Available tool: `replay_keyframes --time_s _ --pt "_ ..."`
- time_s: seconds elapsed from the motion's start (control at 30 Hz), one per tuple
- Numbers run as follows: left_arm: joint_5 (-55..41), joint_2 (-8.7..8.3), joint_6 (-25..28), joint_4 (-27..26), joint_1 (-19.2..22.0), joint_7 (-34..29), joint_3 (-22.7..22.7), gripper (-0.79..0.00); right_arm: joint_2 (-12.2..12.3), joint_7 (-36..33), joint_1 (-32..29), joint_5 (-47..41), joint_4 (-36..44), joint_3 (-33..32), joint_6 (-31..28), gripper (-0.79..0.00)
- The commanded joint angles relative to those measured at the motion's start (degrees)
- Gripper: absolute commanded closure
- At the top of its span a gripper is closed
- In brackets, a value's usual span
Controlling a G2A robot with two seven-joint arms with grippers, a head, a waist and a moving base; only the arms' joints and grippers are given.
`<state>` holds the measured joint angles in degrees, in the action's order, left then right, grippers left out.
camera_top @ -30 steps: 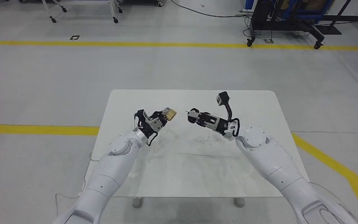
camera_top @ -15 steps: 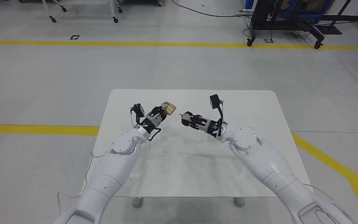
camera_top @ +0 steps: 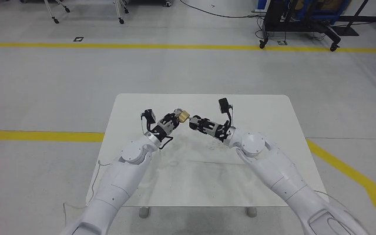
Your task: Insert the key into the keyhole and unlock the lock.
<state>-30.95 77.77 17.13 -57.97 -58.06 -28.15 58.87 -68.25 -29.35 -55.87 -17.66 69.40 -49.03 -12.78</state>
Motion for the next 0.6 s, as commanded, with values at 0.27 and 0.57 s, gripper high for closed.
replay_keyframes --time_s 0.27,0.57 --pt "1.81 0.28 0.55 -0.31 0.13 1.2 0.64 0.0 -0.69 0.36 0.76 1.94 -0.8 -0.6 0.64 0.0" --pt "3.47 0.54 0.83 -1.85 -1.0 5.02 1.43 0.0 -1.06 1.65 -0.31 4.43 1.06 -1.18 0.73 0.0"
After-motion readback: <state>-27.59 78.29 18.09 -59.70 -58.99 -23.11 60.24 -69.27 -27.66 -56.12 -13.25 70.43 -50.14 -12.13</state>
